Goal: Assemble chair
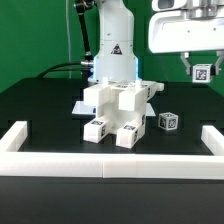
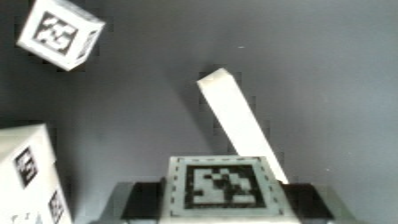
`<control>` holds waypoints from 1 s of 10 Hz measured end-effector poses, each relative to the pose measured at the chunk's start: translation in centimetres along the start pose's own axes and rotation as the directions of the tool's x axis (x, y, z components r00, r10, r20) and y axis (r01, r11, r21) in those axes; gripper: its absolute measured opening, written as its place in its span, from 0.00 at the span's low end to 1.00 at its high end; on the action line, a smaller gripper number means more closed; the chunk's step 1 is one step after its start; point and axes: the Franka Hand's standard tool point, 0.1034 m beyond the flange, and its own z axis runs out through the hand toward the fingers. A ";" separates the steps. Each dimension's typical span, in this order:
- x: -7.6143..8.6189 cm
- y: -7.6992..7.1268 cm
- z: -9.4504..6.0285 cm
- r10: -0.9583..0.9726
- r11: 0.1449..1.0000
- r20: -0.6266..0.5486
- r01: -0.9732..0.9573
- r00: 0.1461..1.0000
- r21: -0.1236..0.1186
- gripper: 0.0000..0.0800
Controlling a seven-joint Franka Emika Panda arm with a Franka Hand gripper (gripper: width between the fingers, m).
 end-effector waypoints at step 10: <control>0.9 5.9 -0.9 -0.114 0.993 -0.002 0.114 0.993 -0.027 0.36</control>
Offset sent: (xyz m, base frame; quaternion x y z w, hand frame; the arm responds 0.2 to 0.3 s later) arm 0.0000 0.0000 0.0000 0.0000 0.0000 0.0000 1.0000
